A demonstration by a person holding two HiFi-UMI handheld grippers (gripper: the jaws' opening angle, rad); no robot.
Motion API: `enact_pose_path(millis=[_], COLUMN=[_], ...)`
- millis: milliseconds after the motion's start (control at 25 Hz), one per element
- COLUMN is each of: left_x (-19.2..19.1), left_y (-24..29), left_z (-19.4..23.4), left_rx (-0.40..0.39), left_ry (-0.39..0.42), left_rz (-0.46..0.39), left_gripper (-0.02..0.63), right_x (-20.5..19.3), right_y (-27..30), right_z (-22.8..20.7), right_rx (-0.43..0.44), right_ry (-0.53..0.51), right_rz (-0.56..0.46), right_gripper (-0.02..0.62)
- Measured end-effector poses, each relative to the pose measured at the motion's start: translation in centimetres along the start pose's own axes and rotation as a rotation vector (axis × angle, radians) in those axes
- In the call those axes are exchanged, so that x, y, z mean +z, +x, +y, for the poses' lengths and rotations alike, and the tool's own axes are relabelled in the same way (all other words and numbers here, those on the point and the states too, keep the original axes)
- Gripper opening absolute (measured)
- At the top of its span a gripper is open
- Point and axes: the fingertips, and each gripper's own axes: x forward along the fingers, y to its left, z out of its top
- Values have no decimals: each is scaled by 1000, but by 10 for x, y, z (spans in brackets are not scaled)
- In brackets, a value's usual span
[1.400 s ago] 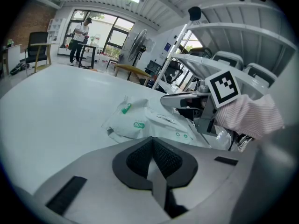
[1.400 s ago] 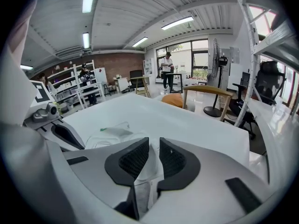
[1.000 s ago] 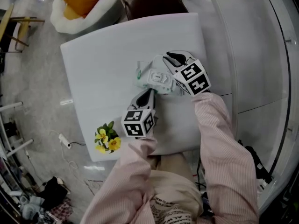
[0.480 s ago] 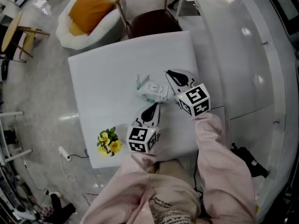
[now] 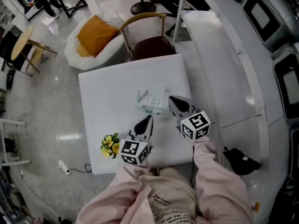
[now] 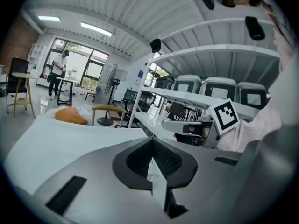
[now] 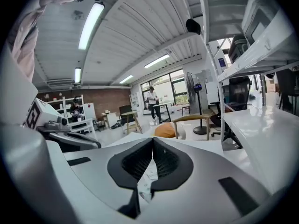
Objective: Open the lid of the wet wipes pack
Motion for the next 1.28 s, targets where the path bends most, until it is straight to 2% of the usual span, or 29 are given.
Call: enact_pose_path(millis=[680, 1280], left_x=[72, 103], left_y=[-82, -146], left_z=[-24, -10], left_rx=[20, 131], left_ry=[128, 164], left_rz=[-186, -304], left_gripper=[-5, -5], right_x=[60, 100], right_y=[-89, -125], right_z=[53, 72], right_rx=[-19, -17], right_ry=[12, -21], right_rz=[-193, -327], right_gripper=[0, 0])
